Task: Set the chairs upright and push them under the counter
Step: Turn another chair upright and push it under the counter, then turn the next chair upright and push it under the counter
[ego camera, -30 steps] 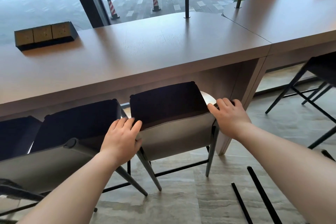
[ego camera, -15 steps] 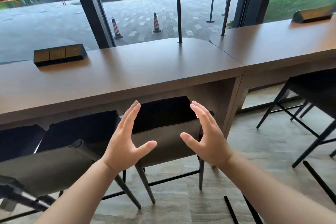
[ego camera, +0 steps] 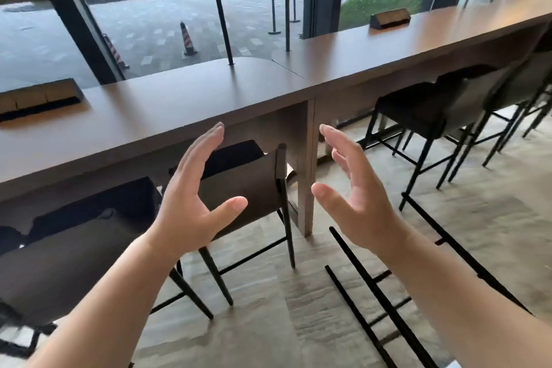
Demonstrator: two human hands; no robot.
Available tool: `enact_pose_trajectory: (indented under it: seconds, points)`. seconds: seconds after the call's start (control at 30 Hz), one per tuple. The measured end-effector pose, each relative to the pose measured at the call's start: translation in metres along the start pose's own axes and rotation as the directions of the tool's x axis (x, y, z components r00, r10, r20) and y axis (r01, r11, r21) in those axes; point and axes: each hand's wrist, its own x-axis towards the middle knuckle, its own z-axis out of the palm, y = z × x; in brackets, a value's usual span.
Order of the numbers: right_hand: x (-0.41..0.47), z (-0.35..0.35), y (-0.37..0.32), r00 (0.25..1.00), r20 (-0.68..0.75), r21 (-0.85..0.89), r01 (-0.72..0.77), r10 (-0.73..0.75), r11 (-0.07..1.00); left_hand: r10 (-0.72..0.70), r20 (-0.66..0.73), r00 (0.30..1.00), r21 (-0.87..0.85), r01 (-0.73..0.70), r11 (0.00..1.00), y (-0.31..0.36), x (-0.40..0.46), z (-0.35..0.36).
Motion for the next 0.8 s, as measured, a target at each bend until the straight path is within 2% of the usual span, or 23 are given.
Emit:
enact_pose_trajectory:
  seconds: [0.17,0.27,0.37,0.67,0.8]
  points:
    - [-0.072,-0.020,-0.055,0.990,-0.118,-0.087,-0.092,0.081,0.992,0.097,0.124,0.988,-0.060,-0.090,0.994,0.044,-0.028,0.012]
    - [-0.110,-0.030,-0.085,0.975,-0.193,-0.098,-0.131,0.111,0.987,0.196,0.186,0.963,-0.071,-0.186,0.980,0.069,-0.044,0.020]
    - [-0.143,-0.043,-0.110,0.954,-0.263,-0.132,-0.183,0.144,0.974,0.279,0.224,0.934,-0.151,-0.249,0.957,0.093,-0.057,0.033]
    - [-0.257,-0.106,-0.156,0.852,-0.478,-0.203,-0.343,0.213,0.917,0.457,0.297,0.839,-0.383,-0.334,0.861,0.176,-0.094,0.107]
    - [-0.299,-0.138,-0.168,0.827,-0.526,-0.231,-0.363,0.198,0.903,0.508,0.330,0.796,-0.497,-0.311,0.810,0.218,-0.108,0.145]
